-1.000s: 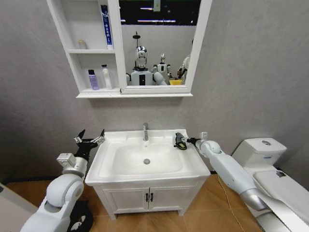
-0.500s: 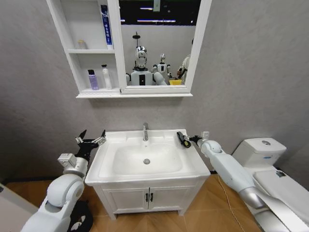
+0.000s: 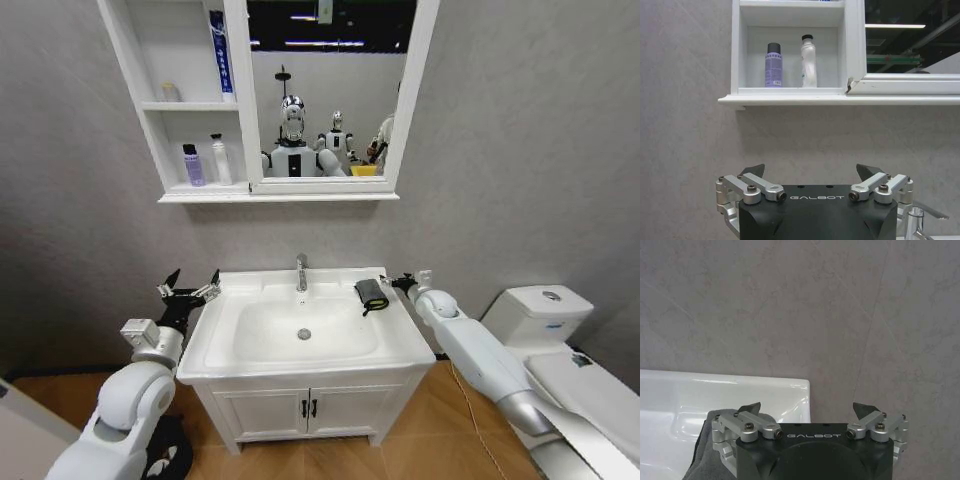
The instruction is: Move facial cleanser and shampoo from washbasin to cabinet, then wipe washbasin with towel.
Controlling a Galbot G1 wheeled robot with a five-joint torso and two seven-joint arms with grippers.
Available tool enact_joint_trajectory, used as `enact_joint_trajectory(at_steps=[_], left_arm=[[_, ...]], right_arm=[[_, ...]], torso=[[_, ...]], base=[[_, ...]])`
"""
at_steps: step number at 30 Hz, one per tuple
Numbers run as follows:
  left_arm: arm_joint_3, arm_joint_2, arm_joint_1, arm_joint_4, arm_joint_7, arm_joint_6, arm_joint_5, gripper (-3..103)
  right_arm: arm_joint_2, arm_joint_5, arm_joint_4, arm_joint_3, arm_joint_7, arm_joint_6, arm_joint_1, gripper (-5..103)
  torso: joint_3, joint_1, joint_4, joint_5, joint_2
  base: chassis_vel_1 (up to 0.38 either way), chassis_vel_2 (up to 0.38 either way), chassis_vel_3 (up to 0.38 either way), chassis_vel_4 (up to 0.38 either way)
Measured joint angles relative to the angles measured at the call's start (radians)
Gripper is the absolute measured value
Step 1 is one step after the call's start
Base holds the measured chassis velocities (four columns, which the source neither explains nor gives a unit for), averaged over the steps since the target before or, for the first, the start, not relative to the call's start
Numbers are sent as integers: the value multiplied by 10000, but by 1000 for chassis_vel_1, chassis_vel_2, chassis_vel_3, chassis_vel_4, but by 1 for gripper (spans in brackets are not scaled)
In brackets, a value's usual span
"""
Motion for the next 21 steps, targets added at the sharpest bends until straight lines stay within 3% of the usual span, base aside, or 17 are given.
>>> enact_joint_trajectory(at_steps=[9,10,12,15,21], left_arm=[[-21,-19,76,-111,-13,0,1,100],[-55,-28,173,-202,-58,4,-87,100],[-68,-34,219,-241,-123,22,-157,100],[-121,-66,400,-342,-253,153,-369,100],[-282,-31,734,-567,-371,258,-603,100]], right_arm=[[-232,-26,1045,384,581,-178,-471,100],[-417,56,2103,801,1165,-278,-1072,100],[-512,131,2712,1125,1434,-300,-1491,100],[-727,116,5181,2614,2303,-203,-3550,100],[-661,-282,7467,4135,3073,26,-5675,100]], torso=[[0,0,2,0,0],[0,0,5,0,0],[0,0,3,1,0],[-1,0,-3,3,1],[-2,-1,-1,0,1]], base=[[0,0,0,0],[0,0,0,0],[0,0,0,0],[0,0,0,0],[0,0,0,0]])
